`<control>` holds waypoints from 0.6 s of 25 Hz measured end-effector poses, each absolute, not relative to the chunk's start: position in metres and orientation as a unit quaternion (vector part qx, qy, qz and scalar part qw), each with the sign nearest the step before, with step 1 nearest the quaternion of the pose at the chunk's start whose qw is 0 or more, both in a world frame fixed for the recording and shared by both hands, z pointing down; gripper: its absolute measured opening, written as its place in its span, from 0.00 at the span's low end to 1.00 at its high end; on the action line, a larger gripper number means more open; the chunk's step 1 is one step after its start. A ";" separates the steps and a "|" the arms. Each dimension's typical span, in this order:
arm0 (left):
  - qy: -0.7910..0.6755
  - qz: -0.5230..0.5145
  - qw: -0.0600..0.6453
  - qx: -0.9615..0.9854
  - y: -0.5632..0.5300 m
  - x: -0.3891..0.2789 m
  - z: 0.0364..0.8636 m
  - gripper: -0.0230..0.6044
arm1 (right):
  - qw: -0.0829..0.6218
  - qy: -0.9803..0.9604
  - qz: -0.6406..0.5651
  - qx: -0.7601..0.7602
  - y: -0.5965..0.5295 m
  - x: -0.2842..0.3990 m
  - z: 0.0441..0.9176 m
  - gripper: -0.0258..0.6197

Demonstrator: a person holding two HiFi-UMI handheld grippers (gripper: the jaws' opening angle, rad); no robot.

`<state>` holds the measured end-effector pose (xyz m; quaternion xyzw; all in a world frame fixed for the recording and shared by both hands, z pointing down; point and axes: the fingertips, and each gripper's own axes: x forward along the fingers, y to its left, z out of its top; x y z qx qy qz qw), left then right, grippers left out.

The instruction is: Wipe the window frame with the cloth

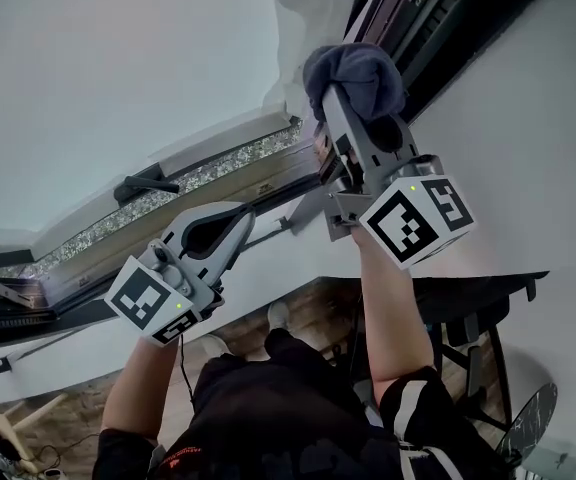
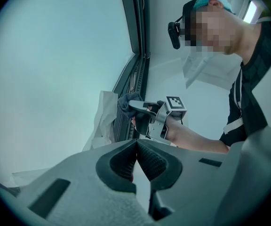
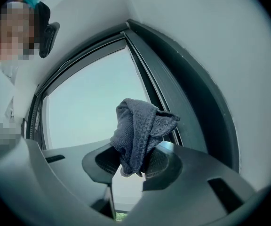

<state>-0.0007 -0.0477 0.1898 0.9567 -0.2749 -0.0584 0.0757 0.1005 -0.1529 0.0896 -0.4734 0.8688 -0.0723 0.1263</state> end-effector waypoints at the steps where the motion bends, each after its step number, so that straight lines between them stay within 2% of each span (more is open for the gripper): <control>1: -0.276 -0.058 0.075 0.957 -0.048 -0.001 0.189 0.07 | 0.128 0.868 -0.070 -0.474 -0.154 0.101 0.086 0.20; 15: -0.273 -0.059 0.080 0.957 -0.060 -0.005 0.191 0.07 | 0.141 0.848 -0.096 -0.501 -0.171 0.111 0.088 0.20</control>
